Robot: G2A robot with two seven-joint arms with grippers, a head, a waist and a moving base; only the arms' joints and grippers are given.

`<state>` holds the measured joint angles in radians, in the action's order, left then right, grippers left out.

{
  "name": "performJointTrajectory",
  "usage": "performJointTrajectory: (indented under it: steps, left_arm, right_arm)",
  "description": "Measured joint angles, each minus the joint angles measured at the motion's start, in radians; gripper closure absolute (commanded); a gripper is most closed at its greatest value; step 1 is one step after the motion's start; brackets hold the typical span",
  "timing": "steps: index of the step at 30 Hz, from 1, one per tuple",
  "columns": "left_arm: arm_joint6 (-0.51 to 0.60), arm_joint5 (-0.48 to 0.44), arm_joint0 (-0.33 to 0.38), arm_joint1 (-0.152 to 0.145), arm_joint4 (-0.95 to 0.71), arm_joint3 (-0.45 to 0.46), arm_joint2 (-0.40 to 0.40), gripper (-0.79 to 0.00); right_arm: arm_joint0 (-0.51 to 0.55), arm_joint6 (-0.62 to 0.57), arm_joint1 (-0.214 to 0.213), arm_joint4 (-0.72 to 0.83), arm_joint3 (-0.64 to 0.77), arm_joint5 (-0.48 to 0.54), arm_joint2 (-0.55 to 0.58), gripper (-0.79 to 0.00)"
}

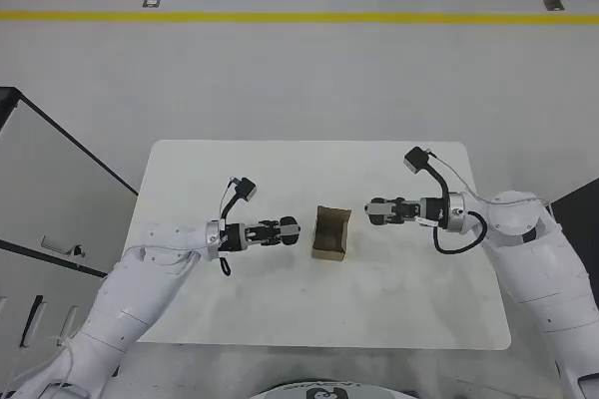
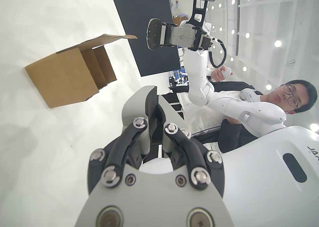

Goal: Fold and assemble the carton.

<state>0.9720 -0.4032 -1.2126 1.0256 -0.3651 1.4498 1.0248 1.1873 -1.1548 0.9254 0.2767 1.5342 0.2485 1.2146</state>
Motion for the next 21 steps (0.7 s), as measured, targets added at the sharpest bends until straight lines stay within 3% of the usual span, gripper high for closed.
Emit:
performJointTrajectory:
  steps: [1,2,4,15,21]
  left_arm:
    - [-0.004,-0.003,0.014,0.006,0.001,-0.020,-0.017,0.000]
    - [-0.008,-0.004,0.022,0.010,0.001,-0.035,-0.029,0.000]
    - [-0.018,-0.005,0.041,0.019,0.005,-0.067,-0.050,0.000]
    - [-0.044,0.006,0.038,0.021,0.028,-0.067,-0.055,0.000]
    - [-0.095,0.025,0.056,0.041,0.045,-0.125,-0.100,0.000]
  right_arm:
    - [0.006,0.004,0.000,-0.003,-0.005,-0.002,0.000,-0.785]
    - [0.011,0.007,-0.001,-0.005,-0.008,-0.003,-0.001,-0.680]
    - [0.023,0.015,-0.001,-0.010,-0.019,-0.006,-0.004,0.000]
    - [0.031,0.022,0.000,-0.008,-0.024,-0.002,-0.008,0.000]
    - [0.037,0.083,0.009,-0.086,-0.045,-0.061,-0.062,0.000]
